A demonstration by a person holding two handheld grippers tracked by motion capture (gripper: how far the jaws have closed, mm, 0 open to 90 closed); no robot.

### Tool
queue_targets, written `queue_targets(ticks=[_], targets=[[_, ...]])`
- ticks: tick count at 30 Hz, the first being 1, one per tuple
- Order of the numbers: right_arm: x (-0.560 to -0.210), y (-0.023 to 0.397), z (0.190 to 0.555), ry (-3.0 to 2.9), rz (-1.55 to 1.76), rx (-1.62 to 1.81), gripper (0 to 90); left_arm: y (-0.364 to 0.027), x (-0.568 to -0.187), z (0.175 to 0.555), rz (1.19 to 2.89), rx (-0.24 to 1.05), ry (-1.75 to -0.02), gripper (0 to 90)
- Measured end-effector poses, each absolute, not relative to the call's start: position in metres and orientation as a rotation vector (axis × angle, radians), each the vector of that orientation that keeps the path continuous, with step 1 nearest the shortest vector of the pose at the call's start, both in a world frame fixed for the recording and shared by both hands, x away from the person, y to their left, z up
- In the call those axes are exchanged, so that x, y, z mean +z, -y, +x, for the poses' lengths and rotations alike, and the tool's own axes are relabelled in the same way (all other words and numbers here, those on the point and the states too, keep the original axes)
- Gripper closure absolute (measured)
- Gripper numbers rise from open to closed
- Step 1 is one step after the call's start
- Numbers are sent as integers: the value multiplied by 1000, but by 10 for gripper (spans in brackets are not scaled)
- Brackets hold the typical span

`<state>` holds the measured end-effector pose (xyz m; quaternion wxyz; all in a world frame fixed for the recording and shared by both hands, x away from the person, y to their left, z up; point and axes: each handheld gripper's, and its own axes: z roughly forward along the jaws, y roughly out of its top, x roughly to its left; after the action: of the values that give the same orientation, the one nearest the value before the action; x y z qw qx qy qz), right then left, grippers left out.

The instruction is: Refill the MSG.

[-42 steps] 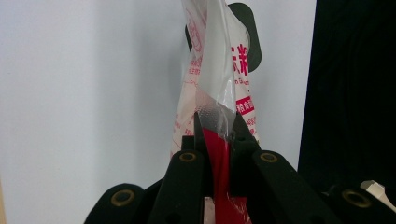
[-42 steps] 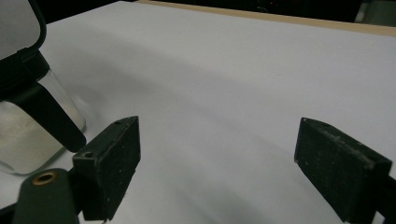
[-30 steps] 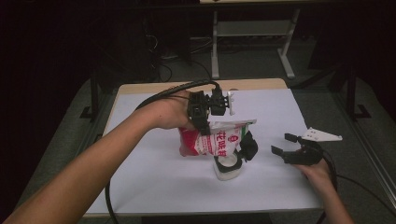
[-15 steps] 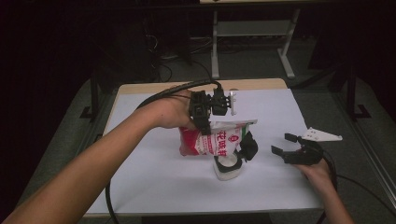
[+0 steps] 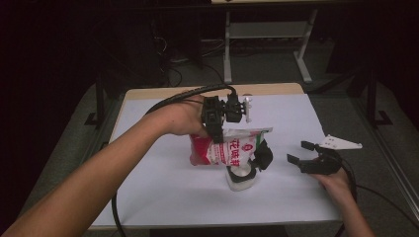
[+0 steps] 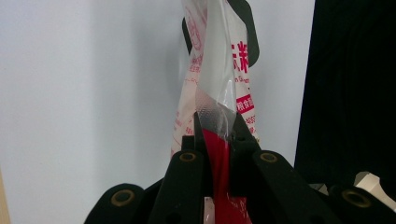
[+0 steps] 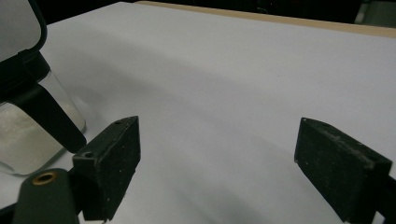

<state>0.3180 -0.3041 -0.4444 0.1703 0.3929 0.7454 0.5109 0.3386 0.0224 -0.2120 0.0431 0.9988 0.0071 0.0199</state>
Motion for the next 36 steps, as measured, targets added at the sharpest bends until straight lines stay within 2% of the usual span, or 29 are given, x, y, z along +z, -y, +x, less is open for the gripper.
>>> queue_targets(ticks=[36], targets=[[-444,305,318,-2118,1113,1452,140,-12,-210,340,3113,78,-13,864]])
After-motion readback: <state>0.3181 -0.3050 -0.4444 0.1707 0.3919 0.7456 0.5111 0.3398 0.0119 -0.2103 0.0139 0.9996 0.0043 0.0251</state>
